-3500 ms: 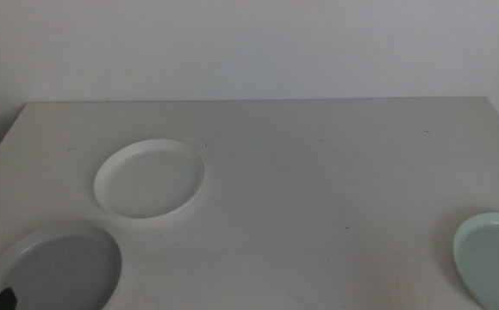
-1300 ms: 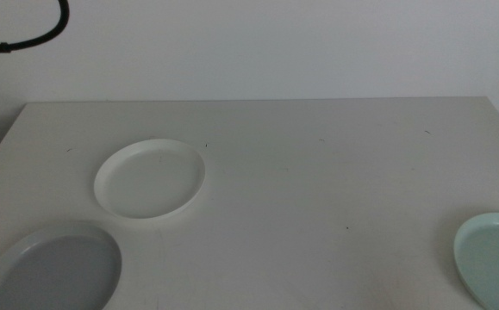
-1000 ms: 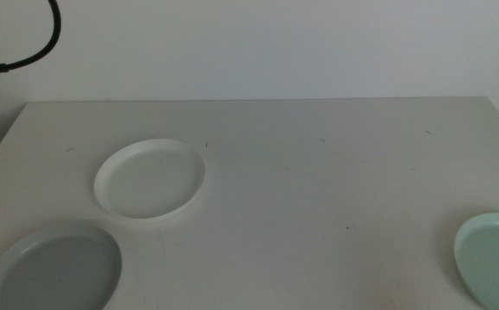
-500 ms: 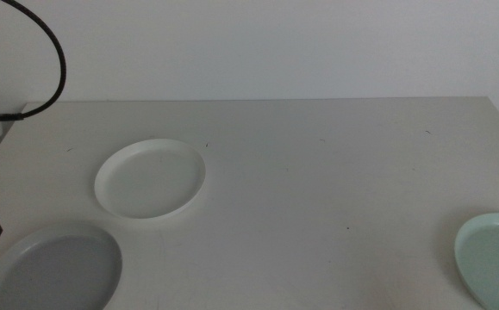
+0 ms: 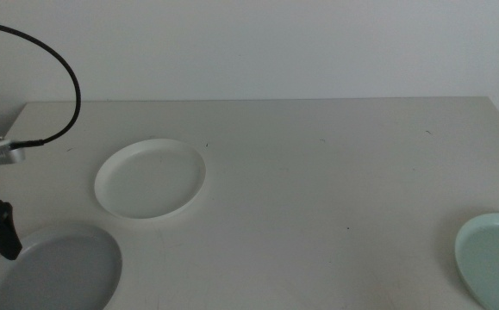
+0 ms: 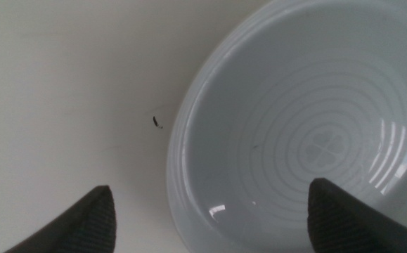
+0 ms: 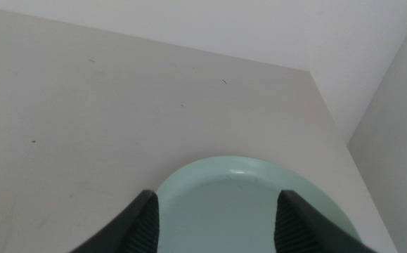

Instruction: Stack the three bowls on top of each other.

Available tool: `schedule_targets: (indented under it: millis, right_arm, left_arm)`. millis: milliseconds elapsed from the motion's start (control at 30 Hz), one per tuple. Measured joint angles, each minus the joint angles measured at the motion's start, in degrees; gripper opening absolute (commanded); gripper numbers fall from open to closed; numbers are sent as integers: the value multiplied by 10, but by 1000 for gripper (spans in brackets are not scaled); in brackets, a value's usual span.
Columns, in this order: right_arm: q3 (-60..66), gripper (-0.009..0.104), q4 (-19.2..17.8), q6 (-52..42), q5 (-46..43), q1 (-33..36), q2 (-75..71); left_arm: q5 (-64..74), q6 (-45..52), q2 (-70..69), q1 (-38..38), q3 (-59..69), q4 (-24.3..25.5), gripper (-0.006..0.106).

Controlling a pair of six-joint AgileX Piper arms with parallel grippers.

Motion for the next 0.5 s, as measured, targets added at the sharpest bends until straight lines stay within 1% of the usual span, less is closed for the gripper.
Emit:
schedule_targets:
  millis: [367,433,500]
  right_arm:
    - [0,43,0,0,0,0,0]
    - [0,43,0,0,0,0,0]
    - [0,43,0,0,0,0,0]
  left_arm:
    - [-6,0,88,0,-1,2,103]
    - [-4,0,97,0,-3,5,101]
    - [-1,0,101,0,-5,5,95]
